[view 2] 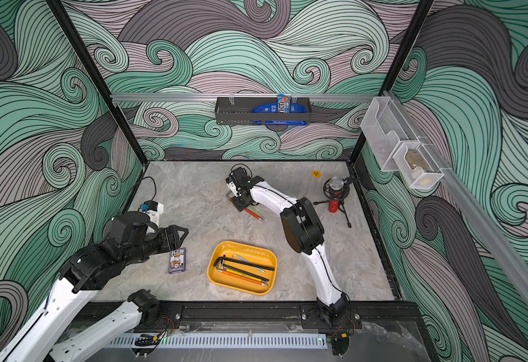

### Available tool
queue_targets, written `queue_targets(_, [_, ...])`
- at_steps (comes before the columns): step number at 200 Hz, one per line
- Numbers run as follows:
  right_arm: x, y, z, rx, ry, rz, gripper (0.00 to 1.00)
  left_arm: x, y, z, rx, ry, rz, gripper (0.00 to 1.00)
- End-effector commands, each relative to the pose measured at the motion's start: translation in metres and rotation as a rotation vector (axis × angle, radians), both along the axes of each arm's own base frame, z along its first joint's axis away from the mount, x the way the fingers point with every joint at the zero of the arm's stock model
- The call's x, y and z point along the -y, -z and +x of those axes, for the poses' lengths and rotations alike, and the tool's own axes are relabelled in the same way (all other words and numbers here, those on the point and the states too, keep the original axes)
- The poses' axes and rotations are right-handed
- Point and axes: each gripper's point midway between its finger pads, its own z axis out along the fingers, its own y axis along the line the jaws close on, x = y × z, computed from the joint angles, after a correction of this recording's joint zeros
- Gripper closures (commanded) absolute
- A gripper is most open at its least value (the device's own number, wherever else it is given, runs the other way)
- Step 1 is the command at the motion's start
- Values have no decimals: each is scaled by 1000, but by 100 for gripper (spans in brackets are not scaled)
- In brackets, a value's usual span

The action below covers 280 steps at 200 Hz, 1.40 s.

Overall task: Put the hex key on the desktop into the storage box
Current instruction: Pick up the Allen key from the center of the board.

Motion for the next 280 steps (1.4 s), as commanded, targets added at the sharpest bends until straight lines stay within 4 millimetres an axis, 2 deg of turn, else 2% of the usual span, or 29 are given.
queue_targets(1, [-2, 9, 9, -3, -8, -19, 51, -6, 0, -4, -17, 5, 36, 32])
queue_targets(45, [-8, 33, 13, -34, -22, -26, 55, -11, 0, -8, -21, -7, 50, 32])
queue_targets(70, [-3, 44, 10, -49, -15, -62, 60, -13, 0, -8, -24, -15, 56, 32])
queue_targets(120, [10, 61, 2, -68, -35, -151, 80, -12, -1, -5, -21, -19, 55, 32])
queue_targets(166, [8, 67, -3, -62, -90, -186, 99, -12, 0, -6, -28, -22, 55, 32])
queue_targets(199, [-6, 53, 3, -31, -104, -152, 100, -15, -1, -9, -31, -28, 64, 32])
queue_targets(240, [-25, 14, 8, 19, -92, -65, 100, -16, 0, -8, -33, -31, 69, 32])
queue_targets(280, [-29, -26, -2, 42, -102, 6, 100, -15, 2, -3, -26, -33, 73, 32])
